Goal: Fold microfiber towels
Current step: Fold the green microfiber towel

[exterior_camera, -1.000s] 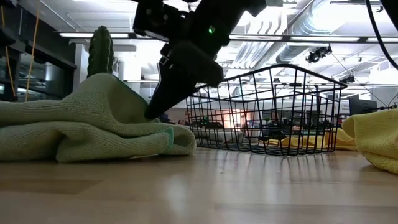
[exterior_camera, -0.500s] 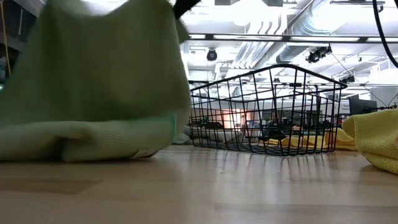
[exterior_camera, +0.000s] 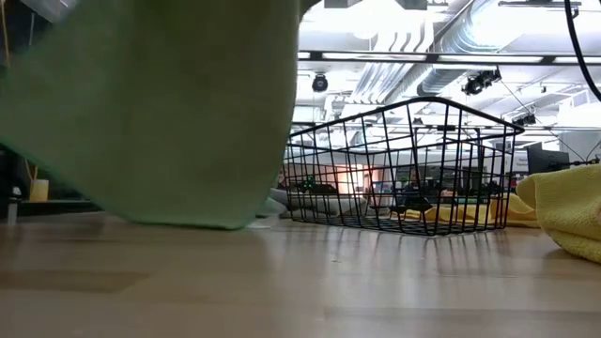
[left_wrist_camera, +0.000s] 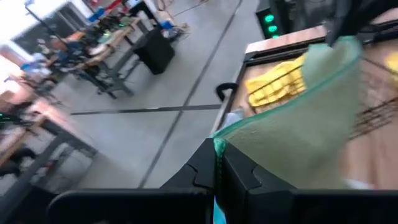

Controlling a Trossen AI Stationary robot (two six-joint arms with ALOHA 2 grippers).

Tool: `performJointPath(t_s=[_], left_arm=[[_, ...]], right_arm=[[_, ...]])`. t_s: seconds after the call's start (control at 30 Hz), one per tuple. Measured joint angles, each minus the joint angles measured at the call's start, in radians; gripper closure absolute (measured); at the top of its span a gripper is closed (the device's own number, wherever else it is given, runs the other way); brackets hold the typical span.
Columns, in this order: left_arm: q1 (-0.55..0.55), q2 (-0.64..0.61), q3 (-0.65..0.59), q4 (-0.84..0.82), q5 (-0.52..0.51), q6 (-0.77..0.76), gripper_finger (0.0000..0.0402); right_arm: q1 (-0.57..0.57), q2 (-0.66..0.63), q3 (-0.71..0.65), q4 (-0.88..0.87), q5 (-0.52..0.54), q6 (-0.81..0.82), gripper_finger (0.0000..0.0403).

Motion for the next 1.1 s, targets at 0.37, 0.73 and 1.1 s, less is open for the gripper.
performJointPath(t_s=[0.37,0.73,1.1], left_arm=[[-0.269,0.017,-0.350,-0.024,0.058,-0.296,0.0402],[-0.593,0.166,-0.488,0.125,0.167,-0.669,0.0402],[-0.768,0.351,-0.487,0.260,0.440,-1.021,0.0401]], right_arm=[[0.141,0.006,-0.001,-0.038,-0.042,0.178,0.0403],[0.237,0.123,-0.002,-0.012,-0.215,0.358,0.0403],[0.276,0.342,-0.002,0.135,-0.497,0.419,0.0403]])
